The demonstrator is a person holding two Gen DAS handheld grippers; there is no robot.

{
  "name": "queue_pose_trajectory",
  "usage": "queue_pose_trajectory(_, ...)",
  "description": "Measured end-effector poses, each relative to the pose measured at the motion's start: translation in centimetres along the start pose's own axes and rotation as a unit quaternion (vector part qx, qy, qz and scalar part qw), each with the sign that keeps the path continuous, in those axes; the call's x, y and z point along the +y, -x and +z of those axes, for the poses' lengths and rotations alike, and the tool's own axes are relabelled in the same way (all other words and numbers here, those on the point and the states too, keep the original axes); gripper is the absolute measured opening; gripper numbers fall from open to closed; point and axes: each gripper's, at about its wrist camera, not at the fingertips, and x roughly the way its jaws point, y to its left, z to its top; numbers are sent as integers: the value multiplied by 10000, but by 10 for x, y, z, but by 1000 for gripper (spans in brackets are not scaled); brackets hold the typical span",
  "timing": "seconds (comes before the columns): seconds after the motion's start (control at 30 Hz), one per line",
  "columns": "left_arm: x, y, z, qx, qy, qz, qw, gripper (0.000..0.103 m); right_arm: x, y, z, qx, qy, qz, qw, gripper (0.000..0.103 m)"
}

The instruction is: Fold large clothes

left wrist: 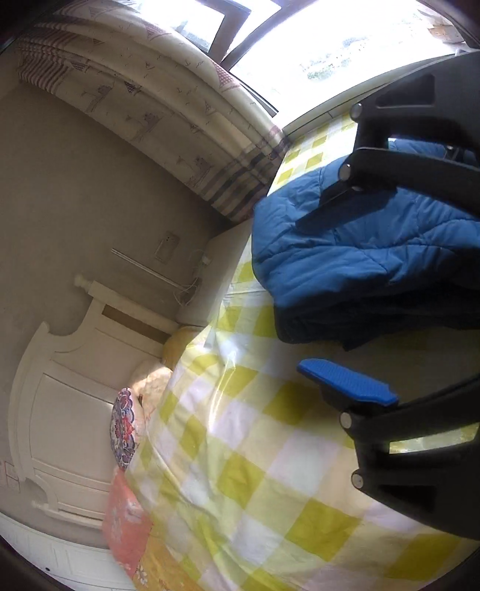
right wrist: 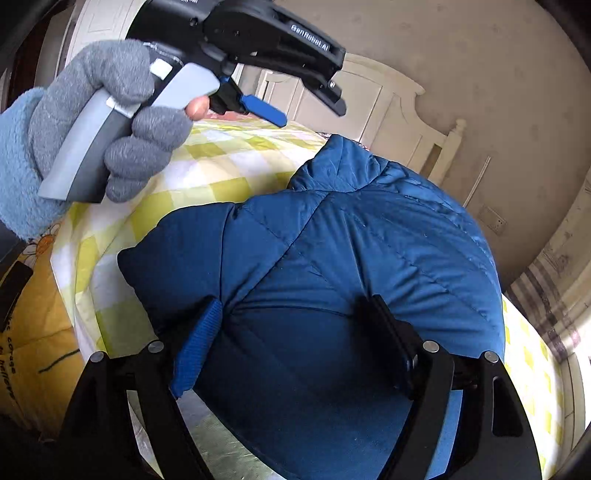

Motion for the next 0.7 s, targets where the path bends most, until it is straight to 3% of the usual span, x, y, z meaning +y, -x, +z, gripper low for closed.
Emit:
queue_pose_trajectory(0.1, -46, -3, 15, -124, -455, -349, 9983, 78, -2, 1, 0, -19, -15, 16, 10000, 75)
queue_pose_trajectory(0.2, -68, -45, 11, 296, -762, -79, 9966, 78, 0, -2, 0, -43, -32, 34, 10000, 75)
queue_pose_trajectory(0.3, -37, -121, -12, 1139, -242, 463, 9921, 78, 3, -1, -2, -56, -42, 73, 9999, 75)
queue_pose_trajectory(0.33, -20, -137, -22, 1273, -44, 333, 9913, 79, 4, -1, -3, -58, 29, 115, 9999, 75)
queue_pose_trajectory(0.4, 7, -135, -28, 1223, 388, -15, 9917, 77, 6, 3, -2, -39, 261, 230, 9994, 75)
queue_pose_trajectory(0.5, 0, -129, -31, 1133, 105, 214, 9933, 77, -18, 18, 6, -19, 61, 900, 9959, 73)
queue_pose_trajectory(0.57, 1, -127, -33, 1072, 85, 251, 9939, 77, -51, 35, 12, -353, -341, 1109, 9926, 73)
queue_pose_trajectory(0.67, 2, -126, -34, 1023, 136, 252, 9943, 77, -108, 51, 22, -769, -990, 853, 9884, 71)
queue_pose_trajectory(0.7, 1, -125, -34, 1008, 120, 269, 9945, 77, -123, 53, 24, -828, -1153, 738, 9871, 66)
